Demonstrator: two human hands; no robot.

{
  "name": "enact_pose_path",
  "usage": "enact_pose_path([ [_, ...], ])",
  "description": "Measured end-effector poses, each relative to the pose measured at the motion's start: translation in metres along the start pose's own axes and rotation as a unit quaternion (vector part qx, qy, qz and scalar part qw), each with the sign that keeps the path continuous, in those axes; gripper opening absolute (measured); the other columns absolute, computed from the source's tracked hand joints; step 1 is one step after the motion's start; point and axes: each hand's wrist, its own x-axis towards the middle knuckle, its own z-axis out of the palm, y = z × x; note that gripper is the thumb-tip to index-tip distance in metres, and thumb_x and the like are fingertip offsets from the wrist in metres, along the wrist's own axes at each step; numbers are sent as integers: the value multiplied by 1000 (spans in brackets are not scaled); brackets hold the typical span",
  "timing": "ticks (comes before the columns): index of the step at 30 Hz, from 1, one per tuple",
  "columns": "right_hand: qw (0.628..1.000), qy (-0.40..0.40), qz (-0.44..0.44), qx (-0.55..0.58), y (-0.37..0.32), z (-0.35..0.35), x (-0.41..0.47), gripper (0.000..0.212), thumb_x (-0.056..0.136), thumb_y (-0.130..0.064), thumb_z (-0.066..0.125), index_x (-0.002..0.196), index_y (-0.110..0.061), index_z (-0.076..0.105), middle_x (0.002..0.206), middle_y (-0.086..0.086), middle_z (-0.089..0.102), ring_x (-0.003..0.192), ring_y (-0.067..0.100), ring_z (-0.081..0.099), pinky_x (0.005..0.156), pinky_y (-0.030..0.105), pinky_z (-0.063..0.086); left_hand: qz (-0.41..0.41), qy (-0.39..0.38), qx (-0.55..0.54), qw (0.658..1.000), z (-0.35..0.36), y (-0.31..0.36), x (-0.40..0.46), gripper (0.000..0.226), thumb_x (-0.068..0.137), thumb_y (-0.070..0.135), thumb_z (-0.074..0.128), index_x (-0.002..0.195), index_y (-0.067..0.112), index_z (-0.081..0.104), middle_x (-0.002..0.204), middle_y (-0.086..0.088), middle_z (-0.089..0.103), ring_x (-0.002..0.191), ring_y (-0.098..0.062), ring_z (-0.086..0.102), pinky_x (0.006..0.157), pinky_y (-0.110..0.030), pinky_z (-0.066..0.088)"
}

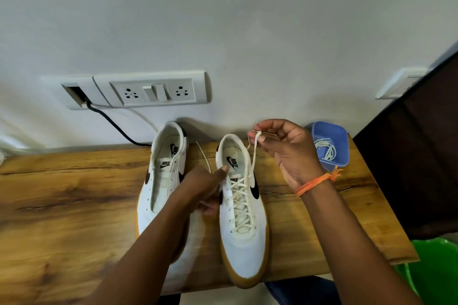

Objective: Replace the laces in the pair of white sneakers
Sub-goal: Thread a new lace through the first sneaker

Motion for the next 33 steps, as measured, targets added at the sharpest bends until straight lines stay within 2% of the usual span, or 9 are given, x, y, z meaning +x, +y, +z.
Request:
enact_pose_path([
  [9,996,-80,11,49,-16,22,-8,27,81,20,58,103,5,62,100,20,67,98,40,69,85,40,57,40,-94,98,990,-18,0,1,31,98,34,59,86,6,65,70,-5,61,52,-13,45,44,-20,34],
  [12,994,-90,19,51,-22,22,-8,29,82,20,55,106,5,61,98,21,68,96,39,69,84,39,57,75,-105,45,991,-34,5,-4,28,98,26,57,81,7,68,68,-8,60,47,-12,39,43,-21,27],
  [15,993,-107,19,43,-30,22,-8,28,84,20,50,105,5,61,92,20,70,89,37,70,83,41,58,189,-71,-101,974,-48,18,-15,12,97,11,58,105,6,65,80,-10,73,44,-8,36,40,-18,26],
  [19,993,-119,-6,-6,-41,27,-11,30,87,19,43,107,6,61,96,23,69,88,38,70,86,45,57,306,-65,-174,934,-55,34,-34,22,98,6,54,117,7,64,101,-8,76,47,-8,29,43,-15,25],
  [22,988,-128,-54,-61,-51,38,-14,28,84,17,47,106,6,62,99,25,69,90,40,70,84,45,57,358,-71,-190,911,-53,40,-45,33,96,-6,50,123,7,64,102,-5,76,51,-4,46,45,-11,31],
  [25,981,-146,-92,-83,-59,50,-19,29,78,12,50,103,5,64,95,24,69,84,39,72,79,43,58,439,-17,-164,883,-46,42,-48,34,95,-9,53,125,2,64,100,-2,77,81,-1,70,65,-9,48],
  [27,980,-168,-84,-72,-61,54,-22,31,77,12,48,103,6,64,89,21,68,77,38,71,74,42,58,491,34,-107,864,-41,44,-50,26,93,-4,59,116,4,70,94,10,76,89,2,68,75,-11,48],
  [30,978,-190,-44,-73,-56,52,-21,33,76,14,45,103,9,63,83,20,66,70,35,69,68,37,57,495,63,-44,866,-35,46,-51,36,90,-7,59,74,24,69,56,18,59,55,6,51,56,-11,39],
  [33,978,-195,4,-72,-52,47,-19,31,84,20,40,102,10,63,81,21,64,63,30,65,65,36,57,506,95,-36,856,-31,45,-45,33,89,7,59,75,36,67,61,13,59,56,-9,51,54,-26,41],
])
